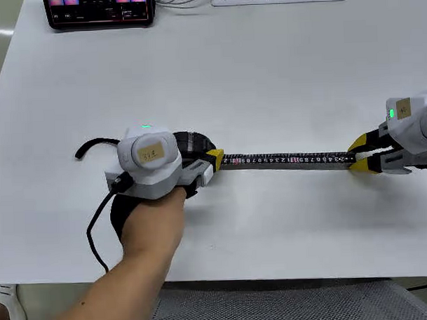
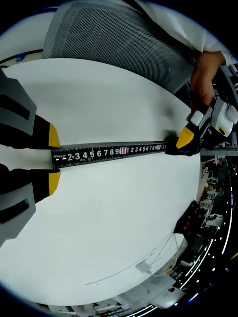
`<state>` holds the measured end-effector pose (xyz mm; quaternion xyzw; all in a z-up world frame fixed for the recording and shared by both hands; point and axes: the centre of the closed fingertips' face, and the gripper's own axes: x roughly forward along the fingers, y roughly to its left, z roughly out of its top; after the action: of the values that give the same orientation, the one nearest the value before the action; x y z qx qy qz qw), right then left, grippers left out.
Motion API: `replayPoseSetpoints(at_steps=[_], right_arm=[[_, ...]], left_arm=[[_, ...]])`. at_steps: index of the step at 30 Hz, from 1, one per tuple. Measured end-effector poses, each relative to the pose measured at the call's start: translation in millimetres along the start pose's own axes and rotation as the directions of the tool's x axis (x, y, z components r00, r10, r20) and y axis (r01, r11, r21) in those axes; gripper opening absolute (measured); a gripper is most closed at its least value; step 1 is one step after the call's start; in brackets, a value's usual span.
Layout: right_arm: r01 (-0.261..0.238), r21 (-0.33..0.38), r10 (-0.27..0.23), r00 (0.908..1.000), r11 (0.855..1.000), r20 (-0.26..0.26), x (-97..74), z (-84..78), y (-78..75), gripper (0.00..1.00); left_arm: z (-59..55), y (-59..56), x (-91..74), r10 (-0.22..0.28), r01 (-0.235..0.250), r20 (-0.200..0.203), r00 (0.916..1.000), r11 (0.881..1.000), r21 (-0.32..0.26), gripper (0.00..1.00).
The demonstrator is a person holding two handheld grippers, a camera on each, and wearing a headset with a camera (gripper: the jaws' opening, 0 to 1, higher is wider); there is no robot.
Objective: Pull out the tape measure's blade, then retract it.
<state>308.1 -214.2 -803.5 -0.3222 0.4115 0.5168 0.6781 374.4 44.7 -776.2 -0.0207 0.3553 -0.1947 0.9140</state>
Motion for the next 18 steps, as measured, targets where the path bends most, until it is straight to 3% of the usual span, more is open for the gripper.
replayPoseSetpoints(at_steps=[18], right_arm=[[0.001, -0.022, -0.001, 0.9998, 1.0, -0.021, -1.3, 1.0, 0.0, 0.1]], left_arm=[[-0.2, 0.5, 0.3, -0.003, 0.003, -0.005, 1.0, 1.0, -0.002, 0.58]])
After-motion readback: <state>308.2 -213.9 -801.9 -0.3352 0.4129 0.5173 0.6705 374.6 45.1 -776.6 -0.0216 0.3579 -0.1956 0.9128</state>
